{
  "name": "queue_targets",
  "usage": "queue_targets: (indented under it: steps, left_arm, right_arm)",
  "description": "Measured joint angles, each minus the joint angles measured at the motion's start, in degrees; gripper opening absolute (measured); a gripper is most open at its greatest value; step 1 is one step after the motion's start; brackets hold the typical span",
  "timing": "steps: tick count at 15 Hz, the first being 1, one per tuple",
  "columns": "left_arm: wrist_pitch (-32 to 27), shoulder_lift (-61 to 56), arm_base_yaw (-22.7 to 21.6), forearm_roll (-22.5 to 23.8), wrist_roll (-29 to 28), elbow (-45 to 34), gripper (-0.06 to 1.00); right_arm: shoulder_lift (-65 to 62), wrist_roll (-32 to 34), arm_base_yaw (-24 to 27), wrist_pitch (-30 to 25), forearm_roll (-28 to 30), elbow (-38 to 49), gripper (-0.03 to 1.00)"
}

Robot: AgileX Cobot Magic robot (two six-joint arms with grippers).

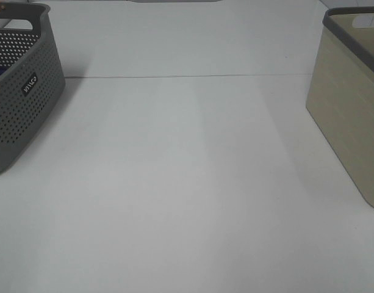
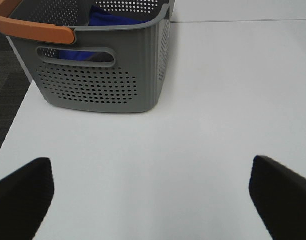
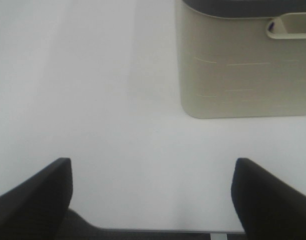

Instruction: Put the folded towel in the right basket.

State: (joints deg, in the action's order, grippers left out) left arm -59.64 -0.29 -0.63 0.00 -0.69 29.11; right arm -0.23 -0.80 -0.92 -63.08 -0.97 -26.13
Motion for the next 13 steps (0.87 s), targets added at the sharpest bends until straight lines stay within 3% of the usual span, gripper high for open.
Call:
queue_targets:
  steps: [2, 13]
  left_arm:
    - [0.00, 0.00, 0.00, 0.00, 0.00, 0.00, 0.99]
    - [0.00, 0.00, 0.00, 0.00, 0.00, 0.00, 0.99]
  right_arm:
    - [0.00, 0.00, 4.13, 0.00, 0.00, 0.00, 0.84]
    - [0.00, 0.00, 4.47, 0.00, -0.40, 0.00, 0.84]
